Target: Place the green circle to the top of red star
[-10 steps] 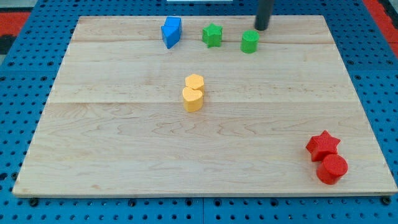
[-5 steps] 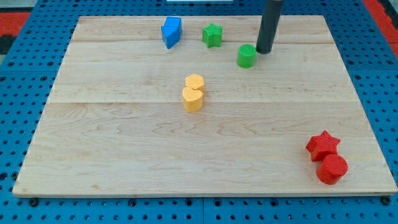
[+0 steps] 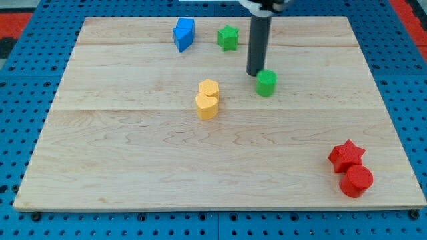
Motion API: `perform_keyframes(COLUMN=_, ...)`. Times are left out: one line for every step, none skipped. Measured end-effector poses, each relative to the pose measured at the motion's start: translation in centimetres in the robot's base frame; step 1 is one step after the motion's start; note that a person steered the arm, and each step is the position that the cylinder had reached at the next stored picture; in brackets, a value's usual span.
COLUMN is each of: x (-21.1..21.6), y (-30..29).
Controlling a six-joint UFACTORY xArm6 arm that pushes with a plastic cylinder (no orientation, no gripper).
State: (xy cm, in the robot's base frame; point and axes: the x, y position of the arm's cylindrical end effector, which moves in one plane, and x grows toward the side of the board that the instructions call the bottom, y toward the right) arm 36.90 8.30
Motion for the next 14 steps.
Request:
perform_keyframes(x=3.2, y=3.6)
perform_keyframes(x=1.8, y=0.8)
perform_keyframes(x=1.0, y=-0.6)
perform_keyframes(x=1.0, y=-1.2)
perform_keyframes(x=1.0, y=-1.2)
perform_keyframes(x=1.4, y=-1.2)
perform_keyframes(x=3.7, y=-1.4)
perform_keyframes(x=5.8, y=0.4)
perform_keyframes(x=6.0, y=6.2)
perform_keyframes(x=6.9, y=6.4)
perform_keyframes(x=7.7, y=8.3)
perform_keyframes(x=8.6, y=7.0)
perform_keyframes(x=5.8, y=8.0)
perform_keyframes(x=7.1, y=8.8)
